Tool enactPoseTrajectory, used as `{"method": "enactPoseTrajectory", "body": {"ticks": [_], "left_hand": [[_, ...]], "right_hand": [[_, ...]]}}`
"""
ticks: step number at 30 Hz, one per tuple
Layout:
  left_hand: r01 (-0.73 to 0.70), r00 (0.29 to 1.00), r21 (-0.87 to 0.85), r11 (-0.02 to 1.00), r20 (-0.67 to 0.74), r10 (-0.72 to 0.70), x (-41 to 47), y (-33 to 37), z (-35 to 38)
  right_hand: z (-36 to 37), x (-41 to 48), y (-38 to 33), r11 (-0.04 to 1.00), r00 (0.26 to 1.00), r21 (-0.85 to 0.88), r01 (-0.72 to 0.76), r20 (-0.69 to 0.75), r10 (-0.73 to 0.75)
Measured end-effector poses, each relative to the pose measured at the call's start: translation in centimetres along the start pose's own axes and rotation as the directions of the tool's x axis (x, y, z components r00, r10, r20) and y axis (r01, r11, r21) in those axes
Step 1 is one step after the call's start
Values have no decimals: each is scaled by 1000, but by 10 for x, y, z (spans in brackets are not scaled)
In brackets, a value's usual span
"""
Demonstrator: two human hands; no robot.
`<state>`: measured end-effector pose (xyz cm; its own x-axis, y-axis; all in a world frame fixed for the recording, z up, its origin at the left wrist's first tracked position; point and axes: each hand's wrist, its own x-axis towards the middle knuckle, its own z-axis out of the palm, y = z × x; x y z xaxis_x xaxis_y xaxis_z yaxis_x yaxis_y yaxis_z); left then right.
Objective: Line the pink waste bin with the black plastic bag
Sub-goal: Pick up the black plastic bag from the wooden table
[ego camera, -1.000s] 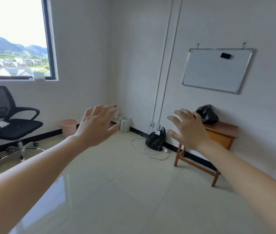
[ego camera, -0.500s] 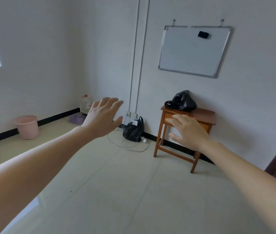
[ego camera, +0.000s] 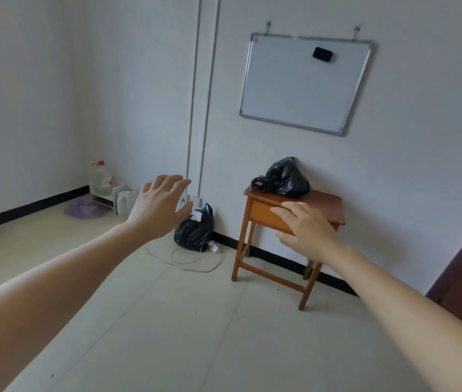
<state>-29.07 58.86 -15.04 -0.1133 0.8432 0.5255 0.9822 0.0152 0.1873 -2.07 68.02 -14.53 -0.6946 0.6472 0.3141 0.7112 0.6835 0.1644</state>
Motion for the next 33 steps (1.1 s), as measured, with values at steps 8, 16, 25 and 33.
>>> {"method": "enactPoseTrajectory", "body": {"ticks": [8,16,25,33], "left_hand": [[1,995,-90,996,101,8,143,16,103],[-85,977,-102,991,186,103,252,94,221],[-16,990,-132,991,138,34,366,163,312],[103,978,-116,988,192,-79,417,138,383]], "right_hand": [[43,63,102,990,988,-23,-138,71,139],[108,80,249,967,957,-46,-252,134,256],[165,159,392,982,973,37,-187,144,180],[241,236,452,996,981,71,-56,187,42]]}}
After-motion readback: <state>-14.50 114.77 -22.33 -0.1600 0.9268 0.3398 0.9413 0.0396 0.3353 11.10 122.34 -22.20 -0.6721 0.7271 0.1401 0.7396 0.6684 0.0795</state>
